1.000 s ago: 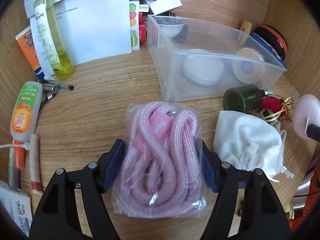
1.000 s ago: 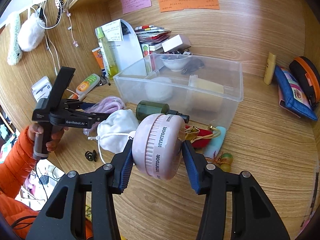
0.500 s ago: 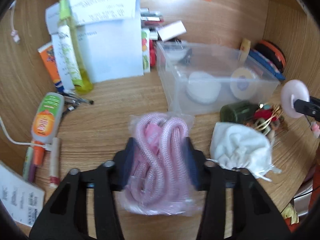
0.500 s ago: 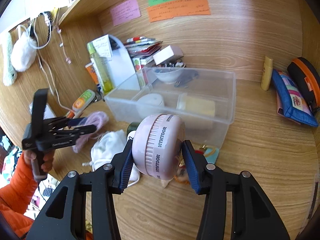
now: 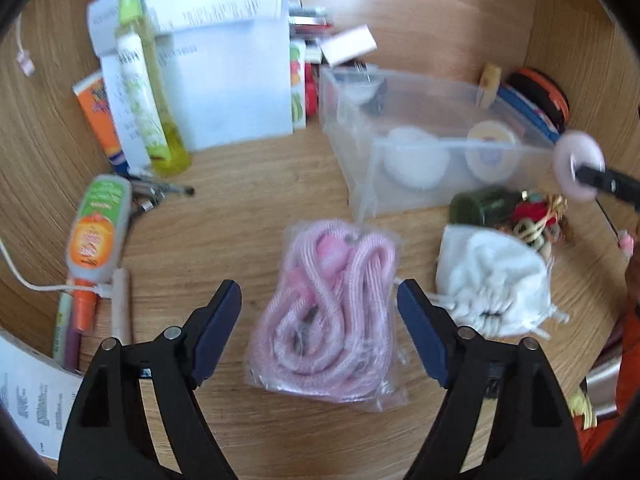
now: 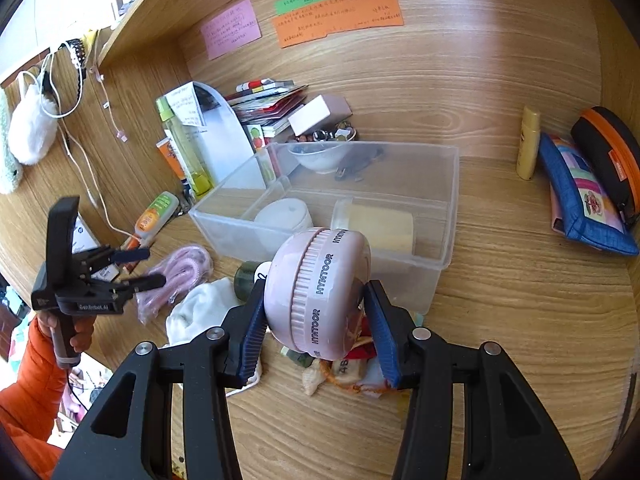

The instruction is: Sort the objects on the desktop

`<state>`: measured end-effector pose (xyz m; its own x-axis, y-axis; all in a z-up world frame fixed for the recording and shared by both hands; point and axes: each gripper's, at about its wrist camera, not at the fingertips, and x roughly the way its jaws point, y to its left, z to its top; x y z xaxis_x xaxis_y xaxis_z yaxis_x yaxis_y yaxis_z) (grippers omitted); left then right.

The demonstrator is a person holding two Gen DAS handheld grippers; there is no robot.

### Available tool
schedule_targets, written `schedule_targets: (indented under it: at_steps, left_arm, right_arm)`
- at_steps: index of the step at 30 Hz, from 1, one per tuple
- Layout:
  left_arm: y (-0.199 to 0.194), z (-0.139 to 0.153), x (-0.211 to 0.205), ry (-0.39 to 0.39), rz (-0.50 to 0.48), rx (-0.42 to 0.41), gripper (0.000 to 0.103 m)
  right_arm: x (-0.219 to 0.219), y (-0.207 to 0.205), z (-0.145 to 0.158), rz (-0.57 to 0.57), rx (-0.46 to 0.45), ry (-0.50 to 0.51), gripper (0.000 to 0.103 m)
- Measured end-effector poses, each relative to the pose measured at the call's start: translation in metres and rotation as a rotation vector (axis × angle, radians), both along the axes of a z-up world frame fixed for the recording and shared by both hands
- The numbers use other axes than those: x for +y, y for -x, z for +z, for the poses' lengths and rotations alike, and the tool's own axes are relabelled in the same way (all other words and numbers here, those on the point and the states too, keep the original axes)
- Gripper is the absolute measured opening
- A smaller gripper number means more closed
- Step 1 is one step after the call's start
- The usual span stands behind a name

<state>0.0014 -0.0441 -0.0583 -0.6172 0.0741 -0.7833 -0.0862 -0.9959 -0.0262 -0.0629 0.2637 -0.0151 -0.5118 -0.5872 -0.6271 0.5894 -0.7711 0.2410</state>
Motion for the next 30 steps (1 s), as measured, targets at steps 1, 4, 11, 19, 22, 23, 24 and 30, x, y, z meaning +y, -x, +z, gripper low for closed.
schedule_targets:
  at_steps: [1, 4, 11, 19, 22, 23, 24, 30]
  left_arm:
    - [0.001, -0.004, 0.0, -0.004, -0.007, -0.02, 0.08]
    - [0.004, -0.014, 0.002, 0.004, -0.033, -0.058, 0.081]
    - [0.02, -0.026, 0.007, 0.035, -0.032, -0.067, 0.086]
    - [0.012, -0.02, 0.01, 0.05, -0.002, 0.019, 0.061]
    - [0.005, -0.014, 0.003, 0.006, 0.02, 0.039, 0.057]
    - [0.003, -0.012, 0.001, -0.001, 0.028, 0.046, 0.054]
    - [-0.001, -0.008, -0.001, -0.007, 0.043, 0.06, 0.052]
    - [-0.01, 0.009, -0.004, -0.025, 0.082, 0.105, 0.05]
  right_arm:
    - [0.0, 0.003, 0.001, -0.004, -0.002, 0.003, 0.044]
    - [0.0, 0.014, 0.007, -0.008, 0.002, 0.011, 0.044]
    - [-0.012, 0.034, 0.023, -0.003, 0.04, -0.005, 0.044]
    - [-0.037, 0.068, 0.032, 0.011, 0.022, -0.013, 0.044]
    - [-0.044, 0.08, 0.035, 0.019, 0.009, -0.005, 0.044]
    - [-0.048, 0.084, 0.035, 0.022, 0.006, -0.007, 0.044]
    - [-0.051, 0.088, 0.035, 0.022, 0.006, -0.008, 0.044]
    - [-0.057, 0.099, 0.019, 0.031, -0.042, 0.009, 0.044]
